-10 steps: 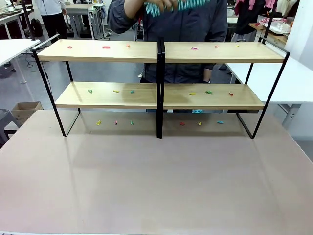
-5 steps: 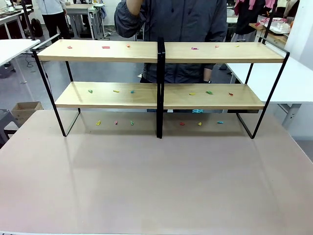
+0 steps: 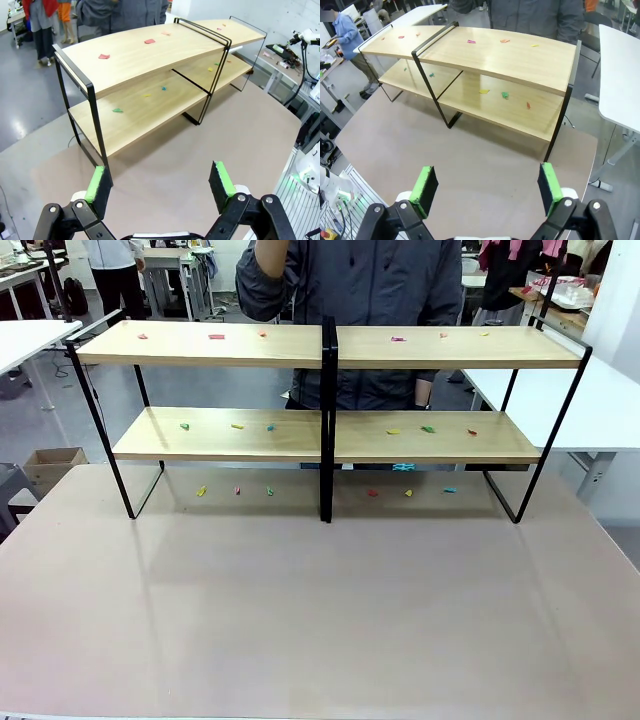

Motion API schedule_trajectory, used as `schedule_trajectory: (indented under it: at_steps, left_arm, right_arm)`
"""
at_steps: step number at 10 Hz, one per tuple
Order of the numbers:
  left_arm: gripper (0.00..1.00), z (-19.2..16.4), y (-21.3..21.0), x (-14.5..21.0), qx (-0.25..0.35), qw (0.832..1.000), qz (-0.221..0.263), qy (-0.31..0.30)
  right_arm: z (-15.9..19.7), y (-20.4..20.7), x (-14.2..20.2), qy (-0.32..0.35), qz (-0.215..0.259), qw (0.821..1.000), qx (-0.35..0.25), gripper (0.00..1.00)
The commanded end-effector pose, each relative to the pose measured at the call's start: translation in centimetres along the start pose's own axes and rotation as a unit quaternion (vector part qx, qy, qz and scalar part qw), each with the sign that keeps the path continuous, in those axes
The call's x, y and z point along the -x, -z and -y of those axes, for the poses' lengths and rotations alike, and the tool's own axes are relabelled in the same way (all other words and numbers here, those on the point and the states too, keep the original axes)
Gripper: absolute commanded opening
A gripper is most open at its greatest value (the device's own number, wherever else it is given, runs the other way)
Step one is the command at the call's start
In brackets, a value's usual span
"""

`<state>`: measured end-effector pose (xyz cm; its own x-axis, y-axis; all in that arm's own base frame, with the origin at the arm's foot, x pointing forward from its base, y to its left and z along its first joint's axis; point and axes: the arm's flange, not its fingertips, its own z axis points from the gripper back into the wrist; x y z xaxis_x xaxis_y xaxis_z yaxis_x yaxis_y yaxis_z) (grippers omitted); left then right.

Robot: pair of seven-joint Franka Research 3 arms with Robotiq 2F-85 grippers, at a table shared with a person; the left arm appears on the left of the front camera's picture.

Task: Clean the shelves.
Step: Pick up the Duster when the human hands it over.

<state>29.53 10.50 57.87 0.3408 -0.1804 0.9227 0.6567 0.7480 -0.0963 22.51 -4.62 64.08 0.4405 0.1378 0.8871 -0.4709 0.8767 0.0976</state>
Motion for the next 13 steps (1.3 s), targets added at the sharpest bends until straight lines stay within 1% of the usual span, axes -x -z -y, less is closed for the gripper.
schedule_trajectory:
  at_steps: [1, 4, 5, 6, 7, 8, 9, 10, 11, 12, 13]
  left_arm:
    - [1.00, 0.2, 0.1, -0.1, 0.007, 1.000, 0.005, 0.003]
    - [1.00, 0.0, 0.0, 0.0, 0.000, 1.000, 0.000, 0.000]
    - [1.00, -0.4, 1.2, -2.1, 0.139, 0.976, -0.109, -0.130]
    - [1.00, -2.0, 3.4, -4.8, 0.247, 0.926, -0.179, -0.223]
    - [1.00, -3.9, 6.5, -8.7, 0.304, 0.871, -0.232, -0.309]
    - [1.00, -5.7, 9.4, -11.8, 0.313, 0.859, -0.213, -0.343]
    - [1.00, -7.3, 11.6, -13.5, 0.356, 0.829, -0.228, -0.366]
    - [1.00, -7.7, 12.9, -14.1, 0.407, 0.804, -0.219, -0.374]
    - [1.00, -5.6, 12.5, -13.1, 0.426, 0.813, -0.222, -0.330]
    - [1.00, -2.9, 12.6, -13.0, 0.350, 0.892, -0.129, -0.256]
    - [1.00, -3.4, 13.5, -13.6, 0.395, 0.857, -0.164, -0.287]
  right_arm:
    - [0.0, 0.0, 0.0, 0.000, 0.001, 1.000, 0.000, 1.00]
    - [0.0, 0.0, 0.0, 0.000, 0.001, 1.000, 0.000, 1.00]
    - [0.0, 0.0, 0.0, 0.000, 0.001, 1.000, 0.000, 1.00]
    - [0.0, 0.0, 0.0, 0.000, 0.001, 1.000, 0.000, 1.00]
    - [0.0, 0.0, 0.0, 0.000, 0.001, 1.000, 0.000, 1.00]
    - [0.0, 0.0, 0.0, 0.000, 0.001, 1.000, 0.000, 1.00]
    - [0.0, 0.0, 0.0, 0.000, 0.001, 1.000, 0.000, 1.00]
    - [0.0, 0.0, 0.0, 0.000, 0.001, 1.000, 0.000, 1.00]
    - [0.0, 0.0, 0.0, 0.000, 0.001, 1.000, 0.000, 1.00]
    - [0.0, 0.0, 0.0, 0.000, 0.001, 1.000, 0.000, 1.00]
    - [0.0, 0.0, 0.0, 0.000, 0.001, 1.000, 0.000, 1.00]
